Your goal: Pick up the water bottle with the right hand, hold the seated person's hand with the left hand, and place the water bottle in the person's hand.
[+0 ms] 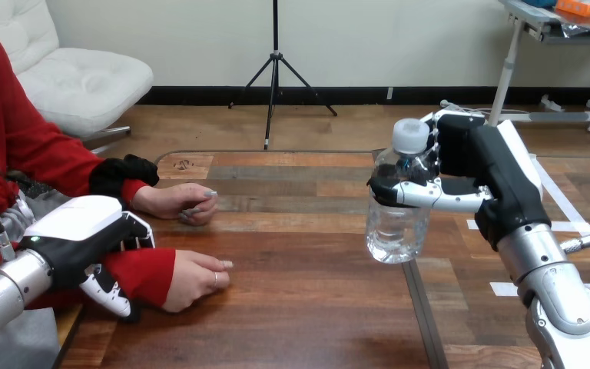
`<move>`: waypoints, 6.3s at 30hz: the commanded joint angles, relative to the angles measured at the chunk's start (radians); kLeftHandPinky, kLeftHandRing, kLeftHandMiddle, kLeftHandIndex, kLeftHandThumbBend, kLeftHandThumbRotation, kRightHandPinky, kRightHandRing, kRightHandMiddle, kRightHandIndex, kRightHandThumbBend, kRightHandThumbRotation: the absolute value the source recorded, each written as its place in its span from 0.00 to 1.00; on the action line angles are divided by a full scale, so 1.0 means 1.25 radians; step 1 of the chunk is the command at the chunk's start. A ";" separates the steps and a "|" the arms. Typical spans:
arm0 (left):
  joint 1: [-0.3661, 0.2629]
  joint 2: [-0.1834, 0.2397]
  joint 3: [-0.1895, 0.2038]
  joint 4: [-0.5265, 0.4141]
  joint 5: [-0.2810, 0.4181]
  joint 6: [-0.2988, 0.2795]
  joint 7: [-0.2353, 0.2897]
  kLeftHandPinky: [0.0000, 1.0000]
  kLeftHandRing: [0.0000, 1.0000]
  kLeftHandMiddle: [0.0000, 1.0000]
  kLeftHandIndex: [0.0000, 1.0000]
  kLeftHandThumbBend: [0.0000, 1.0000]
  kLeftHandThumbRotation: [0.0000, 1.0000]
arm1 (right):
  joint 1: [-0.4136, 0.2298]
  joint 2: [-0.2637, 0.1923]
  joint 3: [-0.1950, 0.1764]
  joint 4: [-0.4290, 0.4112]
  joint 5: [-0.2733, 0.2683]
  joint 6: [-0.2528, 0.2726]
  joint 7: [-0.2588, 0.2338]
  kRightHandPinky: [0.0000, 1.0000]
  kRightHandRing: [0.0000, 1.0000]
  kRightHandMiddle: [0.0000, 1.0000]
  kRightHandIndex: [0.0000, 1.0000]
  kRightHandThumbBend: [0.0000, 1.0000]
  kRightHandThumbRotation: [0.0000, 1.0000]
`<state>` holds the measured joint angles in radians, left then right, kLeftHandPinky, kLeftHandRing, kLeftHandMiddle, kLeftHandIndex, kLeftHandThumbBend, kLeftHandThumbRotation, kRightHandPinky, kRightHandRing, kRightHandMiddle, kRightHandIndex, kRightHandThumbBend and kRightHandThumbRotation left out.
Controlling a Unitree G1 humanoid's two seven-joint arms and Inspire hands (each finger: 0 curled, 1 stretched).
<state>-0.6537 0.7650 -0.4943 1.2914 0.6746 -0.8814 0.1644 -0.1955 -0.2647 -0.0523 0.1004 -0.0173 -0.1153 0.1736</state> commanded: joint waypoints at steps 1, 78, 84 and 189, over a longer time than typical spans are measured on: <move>-0.026 -0.029 0.038 -0.038 -0.041 -0.022 0.010 0.40 0.43 0.47 0.48 0.85 0.00 | -0.070 0.008 -0.004 0.008 0.011 -0.038 0.000 0.22 0.28 0.38 0.41 0.86 0.00; 0.032 -0.051 0.135 -0.086 -0.116 -0.117 -0.017 0.31 0.35 0.41 0.43 0.85 0.00 | -0.131 0.021 0.015 0.153 0.004 -0.114 0.021 0.23 0.29 0.39 0.42 0.88 0.00; 0.038 -0.054 0.138 -0.091 -0.123 -0.119 -0.025 0.30 0.34 0.41 0.43 0.86 0.00 | -0.132 0.023 0.015 0.146 0.007 -0.103 0.024 0.23 0.29 0.40 0.42 0.88 0.00; 0.037 -0.075 0.114 -0.139 -0.081 -0.037 -0.051 0.32 0.37 0.43 0.42 0.86 0.00 | -0.260 0.105 0.075 0.284 -0.032 -0.160 0.015 0.23 0.30 0.40 0.41 0.89 0.00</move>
<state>-0.5504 0.7074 -0.3756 1.2047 0.5983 -0.8659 0.0576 -0.4173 -0.1512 0.0396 0.4379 -0.0554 -0.2671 0.2079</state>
